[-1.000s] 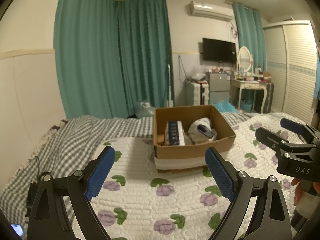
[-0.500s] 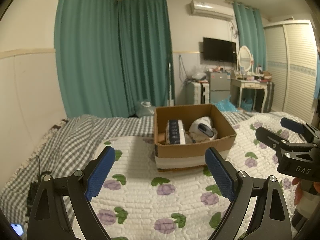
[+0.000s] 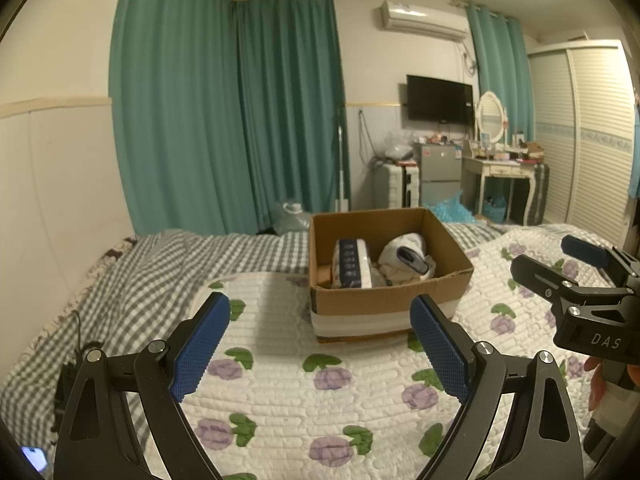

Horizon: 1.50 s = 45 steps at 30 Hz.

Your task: Organize soft objects

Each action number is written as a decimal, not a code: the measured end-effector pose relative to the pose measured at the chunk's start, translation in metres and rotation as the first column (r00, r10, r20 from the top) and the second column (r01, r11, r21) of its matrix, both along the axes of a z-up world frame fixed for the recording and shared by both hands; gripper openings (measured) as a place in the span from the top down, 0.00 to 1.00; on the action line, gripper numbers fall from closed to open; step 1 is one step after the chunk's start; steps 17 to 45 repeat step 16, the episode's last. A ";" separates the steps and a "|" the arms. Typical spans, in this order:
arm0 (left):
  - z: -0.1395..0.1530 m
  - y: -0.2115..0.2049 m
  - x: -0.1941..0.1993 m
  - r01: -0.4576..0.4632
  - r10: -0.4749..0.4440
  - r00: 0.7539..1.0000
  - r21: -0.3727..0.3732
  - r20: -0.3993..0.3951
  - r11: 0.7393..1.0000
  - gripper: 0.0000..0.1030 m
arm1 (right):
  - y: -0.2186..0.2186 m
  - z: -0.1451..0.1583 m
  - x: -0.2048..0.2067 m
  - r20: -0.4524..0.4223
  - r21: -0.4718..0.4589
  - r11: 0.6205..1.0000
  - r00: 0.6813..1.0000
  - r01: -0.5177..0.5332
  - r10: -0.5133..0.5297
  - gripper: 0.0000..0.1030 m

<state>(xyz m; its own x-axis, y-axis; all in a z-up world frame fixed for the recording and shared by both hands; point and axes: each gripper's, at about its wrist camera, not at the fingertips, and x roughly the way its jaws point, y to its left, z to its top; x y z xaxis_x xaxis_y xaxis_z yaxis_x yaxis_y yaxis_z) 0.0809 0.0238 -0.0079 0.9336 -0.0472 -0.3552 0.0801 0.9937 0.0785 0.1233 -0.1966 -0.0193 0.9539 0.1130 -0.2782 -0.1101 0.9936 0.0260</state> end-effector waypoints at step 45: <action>0.000 0.001 -0.003 -0.004 0.004 1.000 0.002 -0.004 1.000 0.10 | 0.000 -0.003 -0.001 -0.007 0.001 1.000 1.000 0.000 0.000 0.00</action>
